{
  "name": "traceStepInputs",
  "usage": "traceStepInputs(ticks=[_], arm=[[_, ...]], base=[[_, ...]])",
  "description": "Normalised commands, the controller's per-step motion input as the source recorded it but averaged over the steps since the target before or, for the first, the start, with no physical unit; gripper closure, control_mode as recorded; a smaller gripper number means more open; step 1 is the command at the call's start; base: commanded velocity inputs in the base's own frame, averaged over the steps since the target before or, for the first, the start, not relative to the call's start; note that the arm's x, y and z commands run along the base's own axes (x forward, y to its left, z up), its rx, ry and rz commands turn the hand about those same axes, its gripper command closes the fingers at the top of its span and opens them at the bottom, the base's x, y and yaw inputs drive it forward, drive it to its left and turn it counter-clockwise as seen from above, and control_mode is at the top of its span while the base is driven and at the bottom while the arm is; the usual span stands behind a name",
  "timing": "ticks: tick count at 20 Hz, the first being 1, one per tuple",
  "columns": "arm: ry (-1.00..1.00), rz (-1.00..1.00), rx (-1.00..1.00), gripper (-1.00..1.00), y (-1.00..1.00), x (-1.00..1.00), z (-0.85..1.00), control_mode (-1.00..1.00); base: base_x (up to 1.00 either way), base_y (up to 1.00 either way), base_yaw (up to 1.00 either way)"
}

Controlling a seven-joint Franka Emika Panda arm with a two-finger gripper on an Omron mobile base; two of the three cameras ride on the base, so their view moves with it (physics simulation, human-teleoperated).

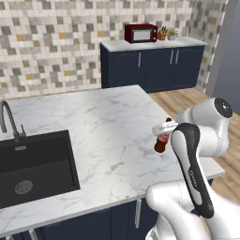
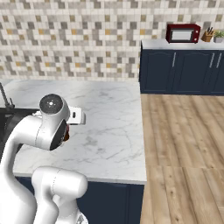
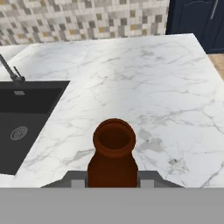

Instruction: Move the drinks to the dining counter.

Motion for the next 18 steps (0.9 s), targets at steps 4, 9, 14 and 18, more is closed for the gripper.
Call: traceStepInputs(ticks=[4, 9, 14, 18], arm=[[0.08, 0.0, 0.0, 1.0, 0.0, 0.52, -0.33, -1.0], [0.09, 0.0, 0.0, 1.0, 0.0, 0.34, -0.43, -1.0], [0.03, 0.0, 0.0, 1.0, 0.0, 0.23, -0.4, -1.0], [0.0, 0.0, 0.0, 1.0, 0.0, 0.31, -0.42, -1.0]], base=[[0.0, 0.0, 0.0], [0.0, 0.0, 0.0], [0.0, 0.0, 0.0], [0.0, 0.0, 0.0]])
